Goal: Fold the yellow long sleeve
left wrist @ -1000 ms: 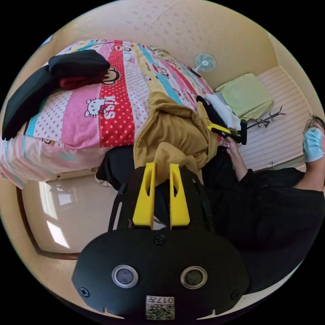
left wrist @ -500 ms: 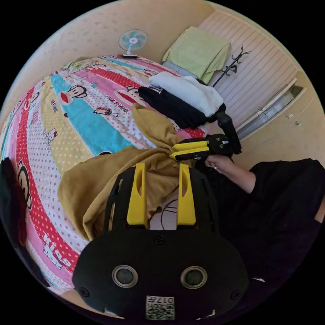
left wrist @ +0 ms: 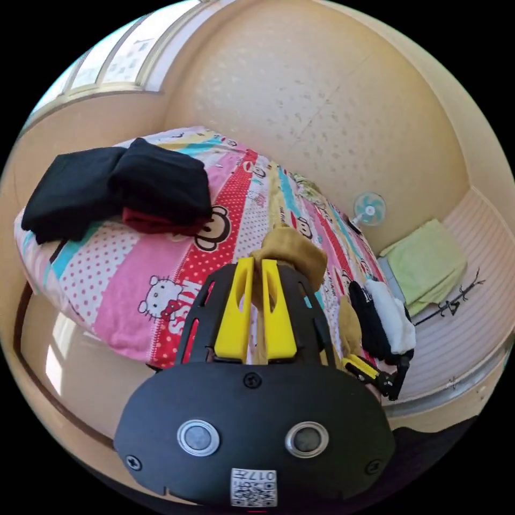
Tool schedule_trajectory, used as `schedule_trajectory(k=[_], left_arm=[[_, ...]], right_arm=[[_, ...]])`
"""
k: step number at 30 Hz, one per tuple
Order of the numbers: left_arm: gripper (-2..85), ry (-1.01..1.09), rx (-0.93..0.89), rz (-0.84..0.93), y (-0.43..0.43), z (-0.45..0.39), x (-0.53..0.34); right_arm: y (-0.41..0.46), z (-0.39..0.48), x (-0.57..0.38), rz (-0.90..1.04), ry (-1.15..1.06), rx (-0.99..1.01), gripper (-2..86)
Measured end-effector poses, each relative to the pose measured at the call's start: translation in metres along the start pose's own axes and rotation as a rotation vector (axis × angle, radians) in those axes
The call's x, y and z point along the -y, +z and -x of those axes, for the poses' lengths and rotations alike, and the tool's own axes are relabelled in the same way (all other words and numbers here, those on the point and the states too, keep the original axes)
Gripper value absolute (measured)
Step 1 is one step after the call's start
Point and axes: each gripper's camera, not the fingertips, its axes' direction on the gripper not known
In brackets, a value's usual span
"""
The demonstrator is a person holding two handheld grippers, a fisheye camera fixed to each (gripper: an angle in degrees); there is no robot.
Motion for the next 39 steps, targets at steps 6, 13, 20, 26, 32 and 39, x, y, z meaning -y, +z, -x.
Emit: schedule_trajectory(k=[6,13,20,26,32,39], left_arm=[[5.4,0.320,-0.201,0.276,0.021,-0.075,-0.029],[11.7,0.815,-0.163,0.682,0.149,-0.238,-0.024],[15.3,1.037,0.101,0.923,0.230,-0.276,-0.049],[4.8,0.976,0.008,0.855,0.206,-0.267,-0.075],[2.6,0.781,-0.317,0.454,0.037,-0.249,-0.068],[1.9,0.856,-0.250,0.055,-0.160,-0.277,-0.149]], right_arm=[[0.013,0.013,0.011,-0.021,0.075,0.018,6.8],[0.017,0.050,0.026,0.038,-0.081,-0.121,4.5],[0.001,0.007,-0.035,0.118,0.066,-0.442,3.8],[0.025,-0.039,-0.082,0.300,0.207,-0.331,4.9],[-0.008,-0.072,-0.126,0.051,0.220,-0.044,5.3],[-0.019,-0.090,-0.187,-0.378,-0.114,0.423,10.7]])
